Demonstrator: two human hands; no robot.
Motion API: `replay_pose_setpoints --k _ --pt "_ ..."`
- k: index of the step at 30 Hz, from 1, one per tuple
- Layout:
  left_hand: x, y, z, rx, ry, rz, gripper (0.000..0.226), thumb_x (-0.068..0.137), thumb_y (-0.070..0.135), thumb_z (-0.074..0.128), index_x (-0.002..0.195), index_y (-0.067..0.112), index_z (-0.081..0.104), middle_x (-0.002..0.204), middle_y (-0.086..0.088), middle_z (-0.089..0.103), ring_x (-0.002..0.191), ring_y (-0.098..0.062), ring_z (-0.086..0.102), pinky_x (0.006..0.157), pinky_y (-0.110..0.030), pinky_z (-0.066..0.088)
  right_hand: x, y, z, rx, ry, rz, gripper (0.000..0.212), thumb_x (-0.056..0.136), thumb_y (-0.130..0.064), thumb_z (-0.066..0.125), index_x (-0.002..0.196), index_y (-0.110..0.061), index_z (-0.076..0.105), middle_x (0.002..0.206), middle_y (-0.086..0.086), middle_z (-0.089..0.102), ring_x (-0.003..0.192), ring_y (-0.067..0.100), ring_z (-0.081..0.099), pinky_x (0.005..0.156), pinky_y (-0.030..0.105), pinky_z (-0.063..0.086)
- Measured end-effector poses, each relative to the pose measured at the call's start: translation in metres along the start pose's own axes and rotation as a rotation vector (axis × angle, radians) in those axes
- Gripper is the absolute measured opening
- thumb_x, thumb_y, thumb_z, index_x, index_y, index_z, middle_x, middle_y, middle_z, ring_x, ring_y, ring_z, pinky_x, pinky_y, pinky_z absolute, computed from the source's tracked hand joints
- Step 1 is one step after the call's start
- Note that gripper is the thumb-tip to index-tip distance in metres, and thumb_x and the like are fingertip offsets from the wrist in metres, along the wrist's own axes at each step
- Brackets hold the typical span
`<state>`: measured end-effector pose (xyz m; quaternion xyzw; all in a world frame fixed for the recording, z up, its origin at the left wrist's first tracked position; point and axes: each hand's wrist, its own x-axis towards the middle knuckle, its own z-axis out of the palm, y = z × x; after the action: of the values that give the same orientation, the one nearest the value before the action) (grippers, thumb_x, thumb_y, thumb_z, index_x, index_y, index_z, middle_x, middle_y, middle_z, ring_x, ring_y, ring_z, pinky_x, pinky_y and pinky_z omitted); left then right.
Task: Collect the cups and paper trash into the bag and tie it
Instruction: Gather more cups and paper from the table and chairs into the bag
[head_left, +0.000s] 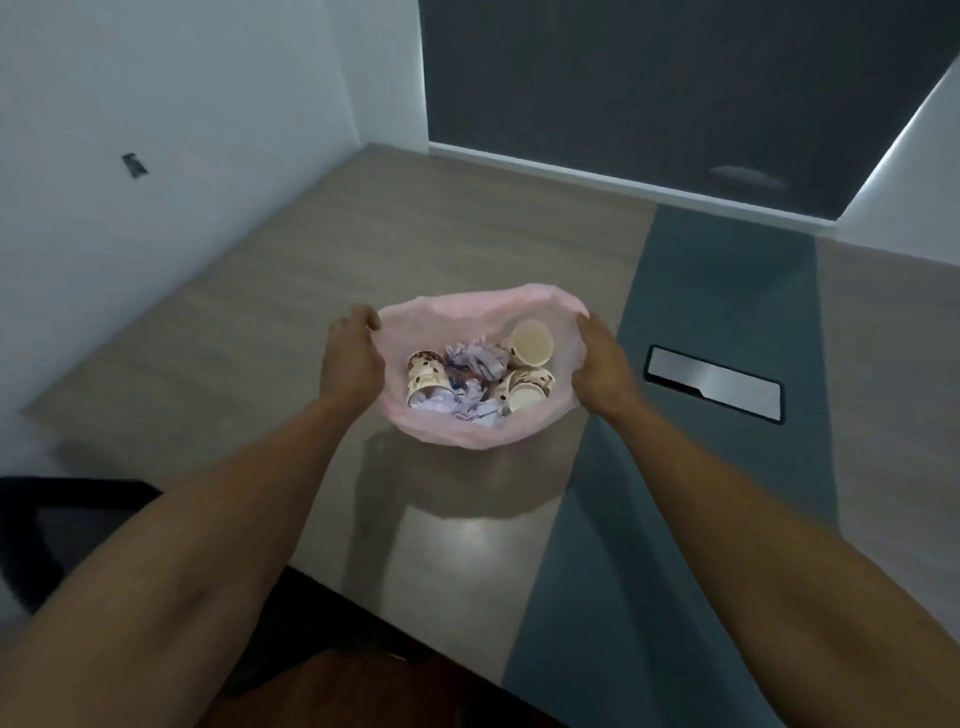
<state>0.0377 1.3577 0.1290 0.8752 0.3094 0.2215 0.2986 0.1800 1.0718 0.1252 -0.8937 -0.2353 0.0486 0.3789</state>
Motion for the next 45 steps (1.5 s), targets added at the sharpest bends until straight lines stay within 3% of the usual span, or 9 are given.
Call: replay_pose_setpoints --k 3,7,13,18,25,28,31,34,45 --pt "-0.034 -0.029 -0.012 0.112 -0.098 -0.1 0.046 0.086 -0.008 0.039 0.119 0.008 0.067 0.126 -0.019 0.048 0.113 -0.038 0.055 0.1 -0.035 0.042 -0.006 0.005 0.022 -0.07 -0.108 0.034 0.073 0.085 0.002 0.059 0.153 -0.014 0.039 0.157 0.011 0.038 0.14 0.031 0.04 0.113 0.04 0.034" --pt "-0.065 -0.047 -0.022 0.229 -0.201 -0.141 0.047 0.098 0.011 0.048 0.145 0.005 0.042 0.147 -0.019 0.035 0.118 -0.045 0.056 0.102 -0.051 0.044 -0.016 0.006 0.042 -0.197 -0.275 0.075 0.081 0.084 -0.013 0.071 0.156 -0.018 0.035 0.168 0.006 0.018 0.149 0.029 0.03 0.118 0.046 0.032" --pt "-0.108 -0.073 -0.033 0.251 -0.398 -0.182 0.117 0.081 0.017 0.078 0.16 0.036 -0.006 0.162 -0.013 0.004 0.131 -0.045 0.048 0.108 -0.052 0.044 -0.04 -0.001 0.061 -0.26 -0.228 -0.073 0.08 0.088 0.003 0.056 0.158 -0.017 0.024 0.169 -0.004 0.012 0.14 0.033 0.044 0.111 0.052 0.041" --pt "-0.13 -0.084 -0.038 0.216 -0.446 -0.266 0.139 0.071 0.007 0.083 0.155 0.043 -0.021 0.155 -0.021 0.019 0.126 -0.047 0.051 0.099 -0.048 0.051 -0.068 0.003 0.074 -0.357 -0.255 -0.153 0.11 0.084 0.005 0.065 0.161 -0.023 -0.009 0.169 -0.011 -0.014 0.118 0.041 0.059 0.089 0.05 0.055" --pt "-0.142 -0.091 -0.045 0.259 -0.395 -0.167 0.102 0.075 0.029 0.081 0.156 0.04 0.02 0.162 -0.016 0.01 0.128 -0.042 0.053 0.1 -0.048 0.05 -0.108 -0.01 0.077 -0.432 -0.184 -0.081 0.113 0.08 0.002 0.075 0.16 -0.034 0.005 0.168 0.003 -0.019 0.119 0.042 0.054 0.081 0.04 0.053" --pt "-0.149 -0.091 -0.062 0.276 -0.296 -0.075 0.045 0.078 0.035 0.075 0.118 0.032 0.055 0.163 -0.01 0.014 0.119 -0.037 0.06 0.095 -0.047 0.051 -0.128 -0.032 0.078 -0.422 -0.12 -0.007 0.092 0.085 -0.006 0.071 0.157 -0.028 0.018 0.167 0.007 0.003 0.132 0.042 0.044 0.093 0.048 0.05" --pt "-0.157 -0.092 -0.091 0.267 -0.218 0.03 0.018 0.084 0.033 0.067 0.092 0.021 0.056 0.137 -0.008 0.047 0.11 -0.033 0.06 0.088 -0.044 0.052 -0.146 -0.062 0.084 -0.361 -0.121 -0.047 0.075 0.09 -0.012 0.065 0.155 -0.018 0.029 0.157 0.014 0.026 0.132 0.038 0.046 0.096 0.048 0.049" --pt "-0.164 -0.107 -0.126 0.32 -0.185 0.021 0.02 0.091 0.032 0.059 0.105 0.017 0.059 0.118 -0.009 0.059 0.102 -0.033 0.061 0.083 -0.041 0.05 -0.164 -0.099 0.102 -0.295 -0.176 -0.089 0.068 0.093 -0.014 0.063 0.154 -0.016 0.033 0.152 0.014 0.04 0.129 0.035 0.05 0.098 0.045 0.049" --pt "-0.209 -0.217 -0.24 0.333 -0.027 -0.211 0.052 0.095 0.03 0.053 0.142 0.01 0.05 0.137 -0.019 0.054 0.123 -0.038 0.051 0.1 -0.051 0.048 -0.251 -0.18 0.213 -0.312 -0.706 -0.14 0.079 0.081 -0.01 0.07 0.153 -0.014 0.038 0.144 0.017 0.052 0.125 0.032 0.055 0.096 0.033 0.047"
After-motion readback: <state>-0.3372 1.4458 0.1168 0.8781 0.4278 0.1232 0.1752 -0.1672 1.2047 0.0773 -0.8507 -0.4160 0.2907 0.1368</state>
